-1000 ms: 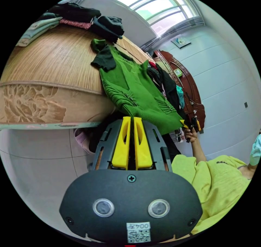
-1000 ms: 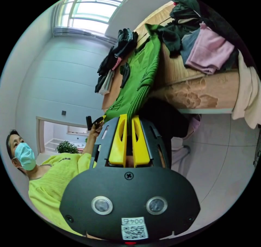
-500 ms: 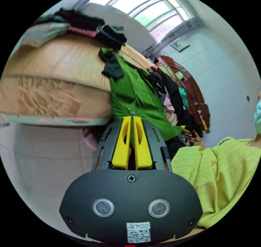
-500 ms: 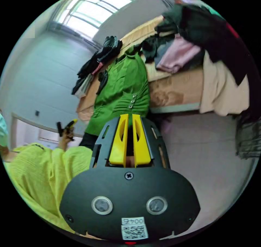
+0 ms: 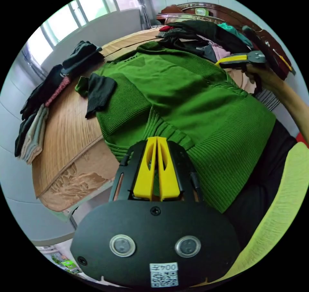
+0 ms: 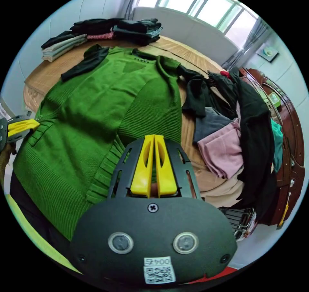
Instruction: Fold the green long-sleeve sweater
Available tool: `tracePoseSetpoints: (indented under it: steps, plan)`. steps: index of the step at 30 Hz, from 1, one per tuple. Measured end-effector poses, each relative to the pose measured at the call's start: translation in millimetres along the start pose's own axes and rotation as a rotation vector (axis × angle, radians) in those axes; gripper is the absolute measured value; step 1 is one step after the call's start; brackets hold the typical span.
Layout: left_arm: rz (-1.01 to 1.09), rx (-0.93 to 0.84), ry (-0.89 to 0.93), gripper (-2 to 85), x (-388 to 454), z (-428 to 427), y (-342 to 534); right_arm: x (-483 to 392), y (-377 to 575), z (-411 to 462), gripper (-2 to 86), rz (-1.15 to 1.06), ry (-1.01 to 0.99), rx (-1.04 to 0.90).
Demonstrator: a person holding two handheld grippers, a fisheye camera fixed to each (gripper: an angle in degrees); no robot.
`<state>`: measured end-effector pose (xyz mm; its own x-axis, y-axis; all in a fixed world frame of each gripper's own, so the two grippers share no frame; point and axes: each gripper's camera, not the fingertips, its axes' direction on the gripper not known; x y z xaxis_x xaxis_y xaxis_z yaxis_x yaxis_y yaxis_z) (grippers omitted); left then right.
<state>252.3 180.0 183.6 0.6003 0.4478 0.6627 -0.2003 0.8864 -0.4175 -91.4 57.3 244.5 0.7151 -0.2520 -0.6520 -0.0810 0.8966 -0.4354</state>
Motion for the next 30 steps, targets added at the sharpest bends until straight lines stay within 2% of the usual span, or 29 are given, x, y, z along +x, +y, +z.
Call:
tracePoseSetpoints:
  steps: [4,9,11,13,15,17,20,23,30]
  plan:
    - [-0.034,0.009,-0.004,0.5,22.4,6.6,-0.9,-19.3,7.6,18.1,-0.7,0.050,0.038,0.022]
    - [-0.020,-0.018,0.021,1.1,35.0,13.1,-20.6,-42.6,2.5,25.6,-0.7,-0.106,0.190,-0.002]
    - [-0.065,-0.025,0.067,2.3,31.3,10.7,-28.6,-28.5,-3.9,13.9,-0.7,-0.027,0.182,-0.026]
    - [-0.140,-0.021,0.109,4.1,15.4,3.5,-37.3,-3.2,-3.5,-11.8,-0.7,0.111,0.056,0.030]
    - [-0.260,0.038,0.147,6.0,-12.7,-7.8,-44.9,39.2,5.1,-24.4,-0.7,0.317,-0.286,0.058]
    - [-0.421,0.095,0.156,7.0,-60.0,-13.1,-59.5,61.8,13.9,-8.3,-0.7,0.423,-0.462,0.036]
    - [-0.437,0.075,0.074,9.2,-96.8,0.2,-97.3,78.7,28.7,33.2,-0.7,0.535,-0.540,-0.053]
    - [-0.429,0.001,0.078,12.1,-118.7,30.7,-138.8,92.6,35.2,52.8,-0.7,0.558,-0.621,-0.082]
    - [-0.387,-0.121,0.035,12.4,-115.3,81.3,-207.6,118.2,38.5,75.9,-0.8,0.554,-0.585,-0.120]
